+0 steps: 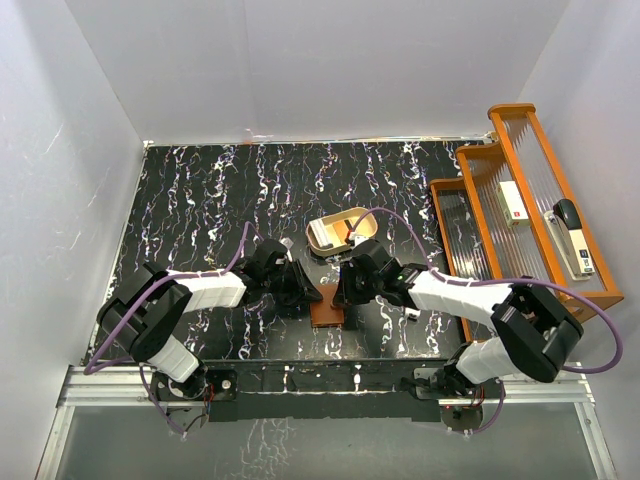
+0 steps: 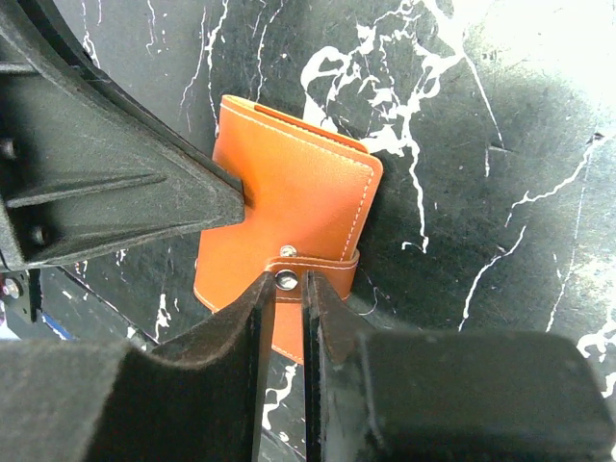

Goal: Put the credit cards into the card holder
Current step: Close the card holder at the center of the board.

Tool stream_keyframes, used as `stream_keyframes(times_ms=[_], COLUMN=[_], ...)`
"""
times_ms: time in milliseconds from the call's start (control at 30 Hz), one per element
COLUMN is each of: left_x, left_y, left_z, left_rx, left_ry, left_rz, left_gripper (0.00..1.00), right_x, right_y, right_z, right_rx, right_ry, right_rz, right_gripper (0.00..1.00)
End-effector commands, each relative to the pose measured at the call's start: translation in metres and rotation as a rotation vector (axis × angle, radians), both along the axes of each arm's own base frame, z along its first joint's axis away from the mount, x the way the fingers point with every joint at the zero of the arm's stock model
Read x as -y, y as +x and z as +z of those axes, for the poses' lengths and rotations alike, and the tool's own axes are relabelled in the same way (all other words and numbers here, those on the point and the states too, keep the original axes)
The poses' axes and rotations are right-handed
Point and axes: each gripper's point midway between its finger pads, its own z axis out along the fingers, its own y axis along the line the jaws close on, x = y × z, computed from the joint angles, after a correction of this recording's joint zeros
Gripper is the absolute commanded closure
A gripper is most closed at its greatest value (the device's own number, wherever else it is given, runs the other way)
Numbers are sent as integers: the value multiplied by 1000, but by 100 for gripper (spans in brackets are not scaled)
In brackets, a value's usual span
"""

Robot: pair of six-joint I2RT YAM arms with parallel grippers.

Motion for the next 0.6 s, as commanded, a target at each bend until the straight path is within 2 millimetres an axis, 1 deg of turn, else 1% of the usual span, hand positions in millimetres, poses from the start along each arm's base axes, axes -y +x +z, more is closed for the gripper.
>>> stream_keyframes(times_ms=[0, 167, 300, 567], left_x=[-24, -24, -23, -23], left_y=[-21, -22, -23, -23], left_z=[-33, -33, -33, -31], left_rx=[-89, -91, -92, -88], left_ry=[153, 151, 150, 148], left_rz=[1, 0, -2, 0], left_gripper=[83, 83, 83, 83], right_x=[-8, -12, -16, -19], right_y=[11, 11, 11, 10], right_z=[18, 14, 14, 10], right_rx=[49, 37, 37, 27], right_ry=[33, 43, 62, 70], right_rz=[-17, -10, -1, 10], right_gripper=[84, 86, 87, 89])
